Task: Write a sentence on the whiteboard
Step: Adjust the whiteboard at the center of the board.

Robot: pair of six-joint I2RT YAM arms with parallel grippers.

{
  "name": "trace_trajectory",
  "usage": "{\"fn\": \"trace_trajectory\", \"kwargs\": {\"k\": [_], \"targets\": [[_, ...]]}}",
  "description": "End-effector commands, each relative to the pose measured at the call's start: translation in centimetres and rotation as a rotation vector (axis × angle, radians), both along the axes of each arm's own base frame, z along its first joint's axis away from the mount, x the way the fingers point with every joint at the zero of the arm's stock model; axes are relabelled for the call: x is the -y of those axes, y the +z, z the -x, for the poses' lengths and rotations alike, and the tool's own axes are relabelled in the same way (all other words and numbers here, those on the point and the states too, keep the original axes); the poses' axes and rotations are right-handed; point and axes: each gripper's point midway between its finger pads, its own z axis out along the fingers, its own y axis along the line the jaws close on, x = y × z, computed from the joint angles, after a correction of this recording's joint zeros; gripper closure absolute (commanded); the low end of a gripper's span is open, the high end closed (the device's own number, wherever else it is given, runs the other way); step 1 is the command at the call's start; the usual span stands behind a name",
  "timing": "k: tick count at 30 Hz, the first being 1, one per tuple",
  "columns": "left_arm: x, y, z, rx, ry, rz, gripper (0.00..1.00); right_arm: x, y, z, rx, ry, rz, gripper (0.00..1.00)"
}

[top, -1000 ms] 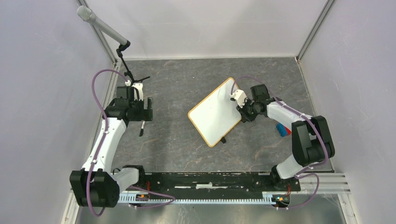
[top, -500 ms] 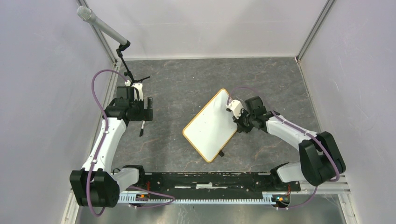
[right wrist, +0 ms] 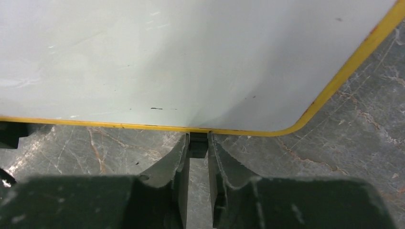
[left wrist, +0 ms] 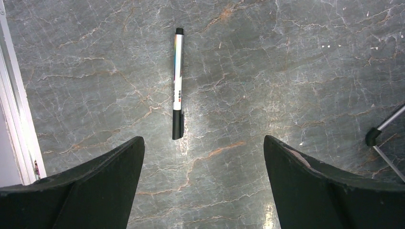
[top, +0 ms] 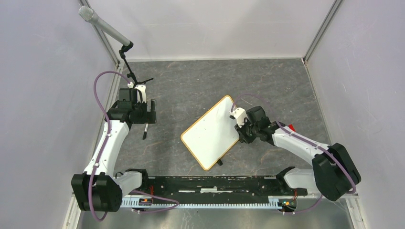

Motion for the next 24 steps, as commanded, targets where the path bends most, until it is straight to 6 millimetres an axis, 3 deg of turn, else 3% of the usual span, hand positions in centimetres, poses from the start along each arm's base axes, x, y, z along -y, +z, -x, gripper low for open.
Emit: {"fn": "trace_trajectory", "kwargs": {"k": [1, 7, 12, 16, 21, 24], "targets": [[0.3, 2.2, -1.5, 0.084, 0.019, 0.026, 0.0, -0.6, -0.9, 3.8, -0.137, 0.032, -0.023, 0.7], [0.2, 2.5, -1.6, 0.091, 0.019, 0.018, 0.0, -2.5, -0.3, 5.6, -0.177, 0.107, -0.094, 0.67], [0.2, 2.5, -1.6, 0.09, 0.015, 0.017, 0.0, -3.4, 0.0, 6.7, -0.199, 0.156, -0.127, 0.56], [0.5, 2.5, -1.6, 0.085, 0.008, 0.028, 0.0, -4.0, 0.4, 7.3, -0.197, 0.192, -0.157, 0.42], [0.9, 2.7, -1.2, 0.045, -0.102, 0.002, 0.0, -5.1, 2.7, 7.0, -0.154, 0.269, -0.207, 0.36], [0.6, 3.1, -0.4, 0.013, -0.209, -0.063, 0.0, -5.2, 4.2, 6.7, -0.108, 0.34, -0.197, 0.27]]}}
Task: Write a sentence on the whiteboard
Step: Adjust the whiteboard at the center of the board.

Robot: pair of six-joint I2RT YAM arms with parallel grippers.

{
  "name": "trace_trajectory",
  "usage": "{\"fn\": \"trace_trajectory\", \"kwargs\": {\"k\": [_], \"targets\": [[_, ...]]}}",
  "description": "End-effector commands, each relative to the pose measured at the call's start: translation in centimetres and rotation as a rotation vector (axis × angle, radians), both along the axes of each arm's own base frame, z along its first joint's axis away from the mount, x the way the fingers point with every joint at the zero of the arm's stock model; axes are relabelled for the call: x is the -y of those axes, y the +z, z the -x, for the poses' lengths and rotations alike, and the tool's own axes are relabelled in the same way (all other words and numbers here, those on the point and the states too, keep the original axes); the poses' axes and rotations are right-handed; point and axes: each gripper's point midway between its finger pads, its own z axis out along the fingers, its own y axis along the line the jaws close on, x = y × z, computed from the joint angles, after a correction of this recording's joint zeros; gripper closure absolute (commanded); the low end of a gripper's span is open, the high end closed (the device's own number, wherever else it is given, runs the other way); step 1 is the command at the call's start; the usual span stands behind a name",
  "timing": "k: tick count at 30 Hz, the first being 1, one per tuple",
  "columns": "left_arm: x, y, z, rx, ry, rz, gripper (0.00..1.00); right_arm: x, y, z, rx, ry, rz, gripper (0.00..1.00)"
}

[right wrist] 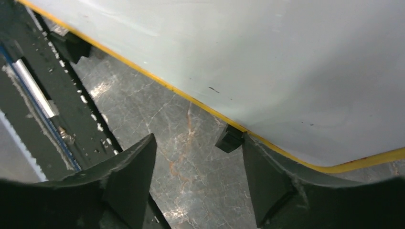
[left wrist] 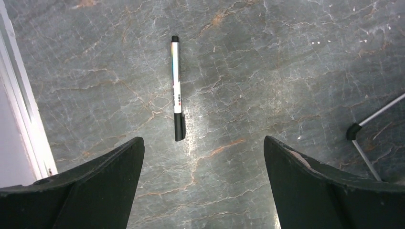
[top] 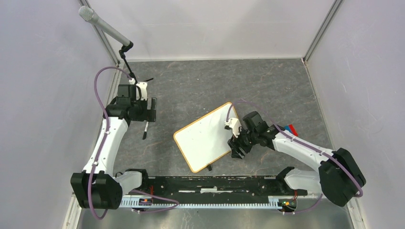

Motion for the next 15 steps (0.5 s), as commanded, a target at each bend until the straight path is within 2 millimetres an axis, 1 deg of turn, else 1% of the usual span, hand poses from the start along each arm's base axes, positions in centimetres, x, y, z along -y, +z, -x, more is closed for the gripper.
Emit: {"fn": "trace_trajectory", "kwargs": {"k": [1, 3, 6, 9, 12, 13, 15], "targets": [[0.1, 2.0, 0.4, 0.001, -0.19, -0.085, 0.0, -1.4, 3.8, -0.2, 0.079, 0.145, -0.066, 0.25], [-0.4, 1.8, 1.1, -0.035, -0.242, -0.133, 0.0, -0.7, 3.9, -0.3, 0.092, 0.193, -0.016, 0.25], [-0.8, 0.8, 2.3, -0.124, -0.301, -0.164, 0.0, -0.4, 4.5, -0.1, 0.106, 0.236, -0.018, 0.15], [-1.1, -0.7, 3.0, -0.204, -0.343, -0.179, 0.02, -0.6, 5.8, -0.6, 0.154, 0.248, -0.034, 0.1], [-1.8, -2.9, 2.9, -0.289, -0.332, -0.193, 0.09, -0.5, 7.3, -1.6, 0.209, 0.245, -0.032, 0.07], [-2.1, -3.6, 2.6, -0.307, -0.32, -0.198, 0.13, -0.7, 8.1, -2.0, 0.223, 0.24, -0.045, 0.06], [-2.3, -4.9, 1.3, -0.307, -0.303, -0.196, 0.21, -1.0, 9.6, -2.6, 0.247, 0.24, -0.081, 0.05]]}}
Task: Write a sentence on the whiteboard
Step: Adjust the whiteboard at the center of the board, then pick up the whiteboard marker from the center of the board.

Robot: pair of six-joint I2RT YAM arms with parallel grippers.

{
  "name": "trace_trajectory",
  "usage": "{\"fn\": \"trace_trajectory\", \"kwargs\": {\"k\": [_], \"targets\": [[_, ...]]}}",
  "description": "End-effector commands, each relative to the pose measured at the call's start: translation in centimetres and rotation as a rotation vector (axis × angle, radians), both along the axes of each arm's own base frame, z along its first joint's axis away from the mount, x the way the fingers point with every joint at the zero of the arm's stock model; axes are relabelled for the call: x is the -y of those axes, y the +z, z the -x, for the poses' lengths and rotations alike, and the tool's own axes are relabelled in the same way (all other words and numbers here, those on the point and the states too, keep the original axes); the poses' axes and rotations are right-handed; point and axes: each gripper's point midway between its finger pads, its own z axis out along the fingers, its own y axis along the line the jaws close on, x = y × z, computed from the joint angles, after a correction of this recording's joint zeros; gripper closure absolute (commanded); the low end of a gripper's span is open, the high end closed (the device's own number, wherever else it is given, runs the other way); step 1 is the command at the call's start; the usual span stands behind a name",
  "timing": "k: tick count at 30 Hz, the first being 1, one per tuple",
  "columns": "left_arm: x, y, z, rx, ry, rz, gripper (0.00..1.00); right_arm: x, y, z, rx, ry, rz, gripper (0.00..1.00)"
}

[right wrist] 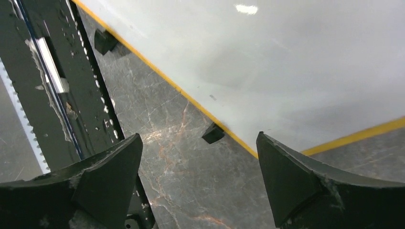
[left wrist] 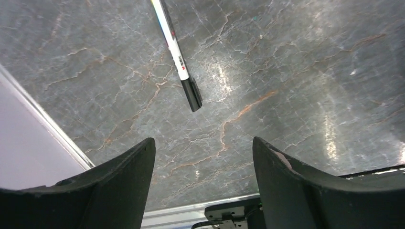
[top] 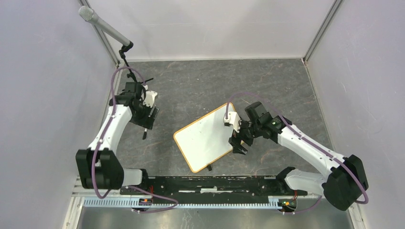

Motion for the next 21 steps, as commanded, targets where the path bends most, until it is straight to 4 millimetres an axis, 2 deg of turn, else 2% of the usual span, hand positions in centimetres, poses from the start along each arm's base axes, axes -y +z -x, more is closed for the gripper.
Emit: {"fn": "trace_trajectory", "kwargs": {"k": [1, 6, 11, 14, 21], "targets": [[-1.0, -2.7, -1.6, -0.033, -0.024, -0.04, 0.22, -1.0, 4.9, -2.1, 0.109, 0.026, -0.099, 0.05], [-1.4, -4.8, -4.3, -0.014, 0.006, -0.048, 0.28, -0.8, 7.6, -3.7, 0.121, -0.012, -0.168, 0.05], [-3.8, -7.9, -5.7, -0.076, 0.079, -0.04, 0.39, -0.6, 9.6, -4.7, 0.128, -0.054, -0.225, 0.05], [-3.8, -9.4, -5.8, -0.119, 0.083, 0.009, 0.46, -0.6, 10.4, -5.0, 0.137, -0.064, -0.235, 0.04], [-4.2, -12.3, -5.6, -0.148, 0.066, -0.013, 0.59, -0.8, 11.6, -6.3, 0.156, -0.082, -0.249, 0.03]]}}
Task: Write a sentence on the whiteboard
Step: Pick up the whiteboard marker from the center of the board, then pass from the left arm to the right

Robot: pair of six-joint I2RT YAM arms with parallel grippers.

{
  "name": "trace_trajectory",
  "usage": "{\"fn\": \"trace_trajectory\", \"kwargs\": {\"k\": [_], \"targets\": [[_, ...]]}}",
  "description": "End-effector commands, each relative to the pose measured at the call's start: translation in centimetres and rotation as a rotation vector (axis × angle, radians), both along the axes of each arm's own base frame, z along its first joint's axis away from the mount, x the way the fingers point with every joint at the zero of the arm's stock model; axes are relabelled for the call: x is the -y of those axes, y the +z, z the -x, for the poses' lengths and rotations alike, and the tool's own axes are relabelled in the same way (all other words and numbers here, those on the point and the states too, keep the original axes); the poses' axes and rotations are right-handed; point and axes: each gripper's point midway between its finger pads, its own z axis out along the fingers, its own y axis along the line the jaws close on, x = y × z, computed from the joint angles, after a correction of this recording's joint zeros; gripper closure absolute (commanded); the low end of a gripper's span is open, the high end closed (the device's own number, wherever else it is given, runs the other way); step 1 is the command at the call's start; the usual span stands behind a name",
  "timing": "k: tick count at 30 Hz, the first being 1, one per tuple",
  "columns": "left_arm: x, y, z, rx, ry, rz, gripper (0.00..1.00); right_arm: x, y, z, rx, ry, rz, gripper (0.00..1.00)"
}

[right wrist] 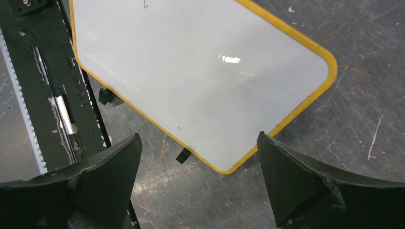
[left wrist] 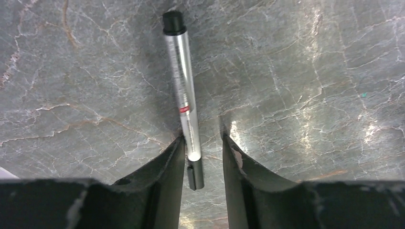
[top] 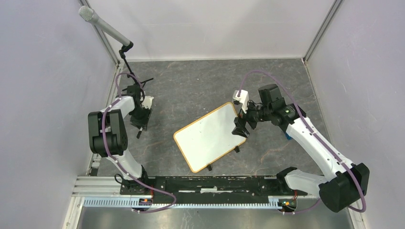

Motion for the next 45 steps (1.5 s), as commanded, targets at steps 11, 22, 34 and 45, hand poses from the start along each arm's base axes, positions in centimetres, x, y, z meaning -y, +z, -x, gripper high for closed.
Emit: {"fn": "trace_trajectory", "kwargs": {"k": [11, 22, 34, 45], "targets": [[0.5, 0.9, -2.8, 0.122, -0.08, 0.027, 0.97, -1.6, 4.9, -3.1, 0.061, -0.039, -0.095, 0.03], [6.7, 19.2, -1.2, 0.445, -0.33, 0.154, 0.98, -3.8, 13.9, -5.9, 0.169, -0.102, -0.299, 0.02], [22.2, 32.8, 6.5, 0.607, -0.776, 0.549, 0.98, -8.6, 17.4, -4.3, -0.092, 0.007, -0.63, 0.11], [26.2, 30.1, 9.5, 0.454, -0.935, 0.54, 0.98, -10.2, 16.6, -2.8, -0.071, 0.01, -0.585, 0.2]]}}
